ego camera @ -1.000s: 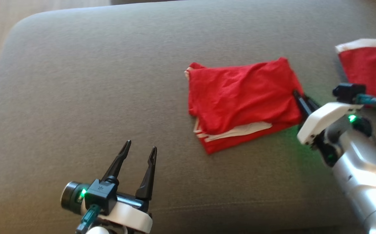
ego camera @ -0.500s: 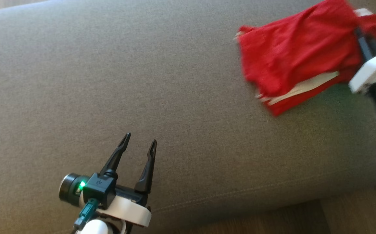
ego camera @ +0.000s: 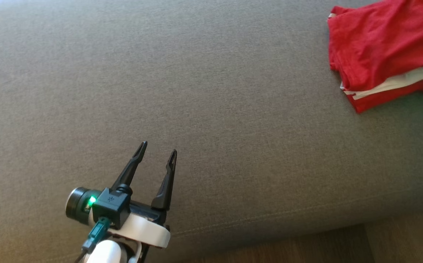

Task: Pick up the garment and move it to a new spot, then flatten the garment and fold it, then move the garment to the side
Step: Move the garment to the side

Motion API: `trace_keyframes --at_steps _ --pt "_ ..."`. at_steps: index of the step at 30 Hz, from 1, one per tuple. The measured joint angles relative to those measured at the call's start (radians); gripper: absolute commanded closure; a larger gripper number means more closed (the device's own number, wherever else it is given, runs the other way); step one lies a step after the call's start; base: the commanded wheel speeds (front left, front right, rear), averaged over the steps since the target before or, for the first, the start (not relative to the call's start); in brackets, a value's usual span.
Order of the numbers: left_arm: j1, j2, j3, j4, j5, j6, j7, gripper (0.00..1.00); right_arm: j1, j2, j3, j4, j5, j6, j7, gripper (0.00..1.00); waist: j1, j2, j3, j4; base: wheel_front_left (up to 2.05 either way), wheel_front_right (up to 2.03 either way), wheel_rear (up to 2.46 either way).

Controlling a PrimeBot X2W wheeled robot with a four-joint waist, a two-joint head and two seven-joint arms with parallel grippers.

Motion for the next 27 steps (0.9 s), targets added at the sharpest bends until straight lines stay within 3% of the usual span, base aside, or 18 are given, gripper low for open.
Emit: trace_keyframes --at_steps 3,4,5,9,12,14,17,21,23,27 --pt "-0.009 -0.001 0.001 0.002 0.000 0.000 0.000 0.00 0.000 -0.017 -0.058 0.050 -0.051 0.000 -0.004 0.97 0.0000 0.0000 -0.007 0.021 0.00 0.00 0.00" --pt "-0.009 -0.001 0.000 0.003 0.000 0.000 0.000 0.00 0.000 -0.024 -0.077 0.070 -0.069 0.000 -0.004 0.59 0.0000 0.0000 -0.010 0.027 0.00 0.00 0.00" --pt "-0.009 -0.001 0.000 0.004 0.000 0.000 0.000 0.00 0.000 -0.031 -0.097 0.091 -0.089 0.000 -0.005 0.00 0.0000 0.0000 -0.013 0.032 0.00 0.00 0.00" --pt "-0.008 -0.002 0.001 0.005 0.000 0.001 0.000 0.00 0.002 -0.075 -0.158 0.103 -0.250 0.000 -0.028 0.00 0.0000 0.0000 -0.029 0.051 0.00 0.00 0.00" --pt "-0.005 -0.002 0.002 0.006 -0.006 0.002 0.000 0.00 0.015 -0.048 -0.212 0.030 -0.345 0.000 -0.035 0.00 0.0000 0.0000 -0.051 0.061 0.00 0.00 0.00" --pt "-0.001 -0.002 0.003 0.005 -0.006 0.011 0.000 0.00 0.055 0.014 -0.240 -0.080 -0.419 0.000 -0.036 0.00 0.0000 0.0000 -0.067 0.068 0.00 0.00 0.00" --pt "0.020 -0.003 0.008 0.005 -0.012 0.027 0.000 0.00 0.156 0.166 -0.276 -0.230 -0.486 0.000 -0.037 0.00 0.0000 0.0000 -0.096 0.077 0.00 0.00 0.00" --pt "0.053 -0.003 0.024 0.006 -0.053 0.046 0.000 0.00 0.360 0.345 -0.244 -0.379 -0.534 0.000 -0.037 0.00 -0.0001 0.0000 -0.135 0.093 0.00 0.00 0.00" --pt "0.060 -0.003 0.029 0.005 -0.060 0.054 0.000 0.00 0.456 0.380 -0.206 -0.456 -0.556 0.000 -0.036 0.00 -0.0001 0.0000 -0.155 0.104 0.00 0.00 0.00" --pt "0.063 -0.003 0.035 0.001 -0.090 0.089 0.000 0.00 0.593 0.392 -0.164 -0.620 -0.558 0.000 -0.036 0.00 -0.0001 0.0000 -0.192 0.133 0.00 0.00 0.00"
